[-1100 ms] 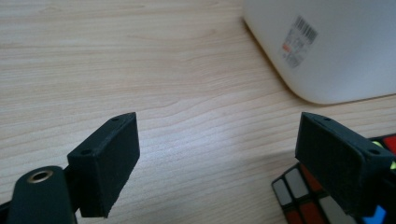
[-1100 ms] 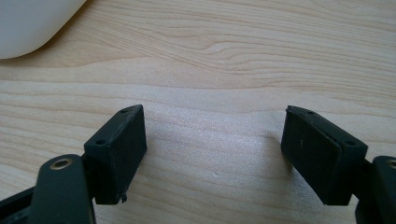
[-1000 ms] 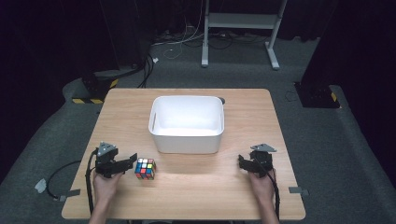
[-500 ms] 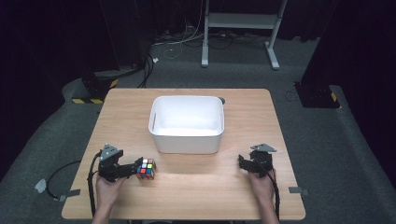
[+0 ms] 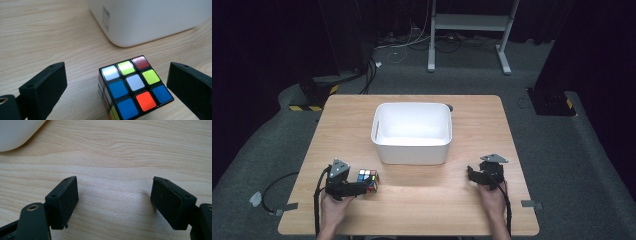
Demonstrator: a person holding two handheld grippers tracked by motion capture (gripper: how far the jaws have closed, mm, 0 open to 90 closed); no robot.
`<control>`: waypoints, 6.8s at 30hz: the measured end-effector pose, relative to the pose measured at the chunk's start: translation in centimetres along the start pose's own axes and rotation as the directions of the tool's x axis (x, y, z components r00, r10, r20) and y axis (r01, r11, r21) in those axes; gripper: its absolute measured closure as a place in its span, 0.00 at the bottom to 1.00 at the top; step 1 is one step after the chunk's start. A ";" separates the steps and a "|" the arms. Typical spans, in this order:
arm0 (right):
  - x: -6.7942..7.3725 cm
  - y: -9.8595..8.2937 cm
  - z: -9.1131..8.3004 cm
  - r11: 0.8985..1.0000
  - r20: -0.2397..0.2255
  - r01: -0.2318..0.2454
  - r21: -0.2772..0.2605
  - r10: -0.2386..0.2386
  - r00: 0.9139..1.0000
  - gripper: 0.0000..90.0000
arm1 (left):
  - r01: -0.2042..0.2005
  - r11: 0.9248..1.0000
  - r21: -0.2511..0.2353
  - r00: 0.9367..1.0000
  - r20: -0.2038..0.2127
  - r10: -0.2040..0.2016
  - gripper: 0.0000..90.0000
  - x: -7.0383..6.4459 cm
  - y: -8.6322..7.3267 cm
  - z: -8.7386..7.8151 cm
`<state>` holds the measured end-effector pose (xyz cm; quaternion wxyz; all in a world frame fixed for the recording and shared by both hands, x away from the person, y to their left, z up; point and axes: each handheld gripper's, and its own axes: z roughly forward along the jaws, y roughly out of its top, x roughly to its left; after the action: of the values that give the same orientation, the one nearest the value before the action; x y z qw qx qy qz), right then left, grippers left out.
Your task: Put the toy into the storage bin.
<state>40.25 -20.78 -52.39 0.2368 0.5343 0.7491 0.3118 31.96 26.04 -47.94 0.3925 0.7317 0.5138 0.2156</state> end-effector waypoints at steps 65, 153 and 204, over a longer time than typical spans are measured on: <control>0.1 0.0 0.0 1.000 0.002 -0.001 -0.001 0.001 1.000 0.25 | -0.016 0.998 0.054 0.997 -0.078 0.021 0.30 -2.2 -1.7 3.5; 0.1 0.0 0.0 1.000 0.001 0.000 -0.001 0.000 1.000 0.25 | -0.096 0.994 0.044 0.994 0.063 0.093 0.38 -2.5 2.9 0.1; 0.1 -0.1 -0.1 1.000 -0.001 -0.001 -0.001 0.001 1.000 0.25 | -0.107 0.994 0.003 0.983 0.152 0.106 0.37 -2.5 7.5 -3.0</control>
<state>40.15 -20.71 -52.39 0.2366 0.5343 0.7489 0.3126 33.29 23.57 -39.96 0.4141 0.7746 0.4439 0.1772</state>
